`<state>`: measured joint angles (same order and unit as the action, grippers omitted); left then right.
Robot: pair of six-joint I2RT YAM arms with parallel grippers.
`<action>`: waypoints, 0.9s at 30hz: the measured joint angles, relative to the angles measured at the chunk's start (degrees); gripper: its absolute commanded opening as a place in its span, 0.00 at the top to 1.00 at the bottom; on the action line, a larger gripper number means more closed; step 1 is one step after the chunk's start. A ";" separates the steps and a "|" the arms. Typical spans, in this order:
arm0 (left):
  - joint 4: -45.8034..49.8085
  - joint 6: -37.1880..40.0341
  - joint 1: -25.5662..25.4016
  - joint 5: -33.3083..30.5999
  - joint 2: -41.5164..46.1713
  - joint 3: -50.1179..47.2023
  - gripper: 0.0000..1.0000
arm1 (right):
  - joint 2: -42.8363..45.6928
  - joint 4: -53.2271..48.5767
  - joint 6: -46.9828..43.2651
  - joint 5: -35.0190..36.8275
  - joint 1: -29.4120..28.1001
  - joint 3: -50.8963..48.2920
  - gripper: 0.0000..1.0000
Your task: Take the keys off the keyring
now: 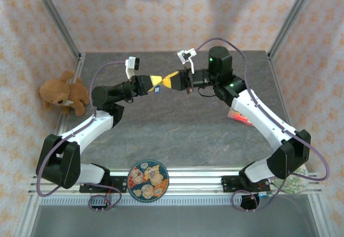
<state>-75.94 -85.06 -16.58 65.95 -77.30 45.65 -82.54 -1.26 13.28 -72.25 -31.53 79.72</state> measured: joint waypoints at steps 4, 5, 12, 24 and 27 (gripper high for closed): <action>-0.52 -0.39 0.20 0.33 0.00 0.04 0.88 | 0.13 0.00 0.00 0.22 0.57 0.00 1.00; -0.44 -0.55 0.20 0.39 0.00 0.04 0.90 | 0.17 0.00 0.00 0.22 0.57 0.00 1.00; -0.70 -0.61 0.28 1.09 0.00 0.04 1.00 | 1.03 -0.96 -1.11 0.46 0.57 -0.22 1.00; -0.76 -0.42 3.56 -0.70 0.07 -0.07 1.00 | 7.72 -2.14 -5.68 8.07 0.68 -7.15 1.00; 0.15 0.28 3.56 -0.85 0.33 -0.07 1.00 | 8.04 -2.40 -6.82 9.40 0.13 -7.74 1.00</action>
<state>-75.79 -84.77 -13.02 65.10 -76.97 45.58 -74.50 -3.66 6.46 -62.85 -31.40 71.99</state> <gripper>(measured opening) 0.051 0.046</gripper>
